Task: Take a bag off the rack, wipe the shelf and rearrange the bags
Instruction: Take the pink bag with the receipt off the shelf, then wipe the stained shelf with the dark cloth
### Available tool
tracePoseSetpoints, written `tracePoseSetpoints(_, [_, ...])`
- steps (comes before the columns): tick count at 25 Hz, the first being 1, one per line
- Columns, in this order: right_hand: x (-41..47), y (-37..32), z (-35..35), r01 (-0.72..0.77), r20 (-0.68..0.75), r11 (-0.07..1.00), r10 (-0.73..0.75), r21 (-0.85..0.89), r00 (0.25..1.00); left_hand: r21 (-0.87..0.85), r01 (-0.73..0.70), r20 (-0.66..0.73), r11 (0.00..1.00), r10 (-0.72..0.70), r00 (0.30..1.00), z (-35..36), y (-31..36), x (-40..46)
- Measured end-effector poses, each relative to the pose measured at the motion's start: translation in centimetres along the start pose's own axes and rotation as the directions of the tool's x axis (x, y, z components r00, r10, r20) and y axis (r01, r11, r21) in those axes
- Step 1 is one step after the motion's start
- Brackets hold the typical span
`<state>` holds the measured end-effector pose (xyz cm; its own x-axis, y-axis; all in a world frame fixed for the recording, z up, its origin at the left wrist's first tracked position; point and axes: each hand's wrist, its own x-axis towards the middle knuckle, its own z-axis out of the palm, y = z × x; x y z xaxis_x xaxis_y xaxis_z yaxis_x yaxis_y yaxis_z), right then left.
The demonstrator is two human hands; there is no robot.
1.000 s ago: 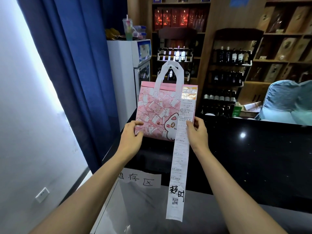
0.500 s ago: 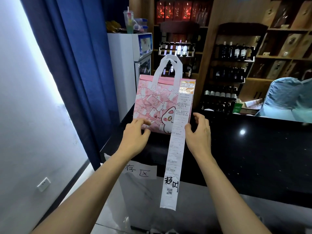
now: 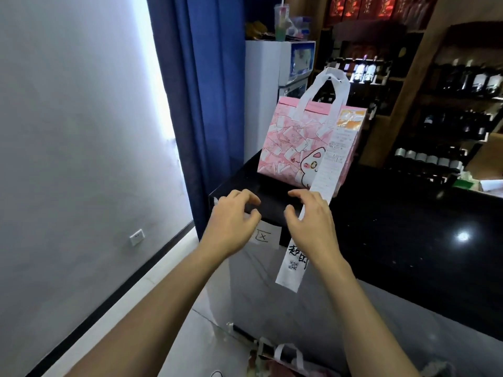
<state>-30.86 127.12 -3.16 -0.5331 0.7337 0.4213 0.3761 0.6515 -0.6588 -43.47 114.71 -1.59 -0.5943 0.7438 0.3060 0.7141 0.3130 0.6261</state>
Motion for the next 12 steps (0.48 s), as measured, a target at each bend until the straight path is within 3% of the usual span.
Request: tracePoseSetpoints(12, [-6.4,-10.8,8.0,0.203,0.306,0.958,-0.258,0.201,0.916,0.131,0.348,-0.235,0.928,-0.312,0.921,-9.8,-4.9,-12.4])
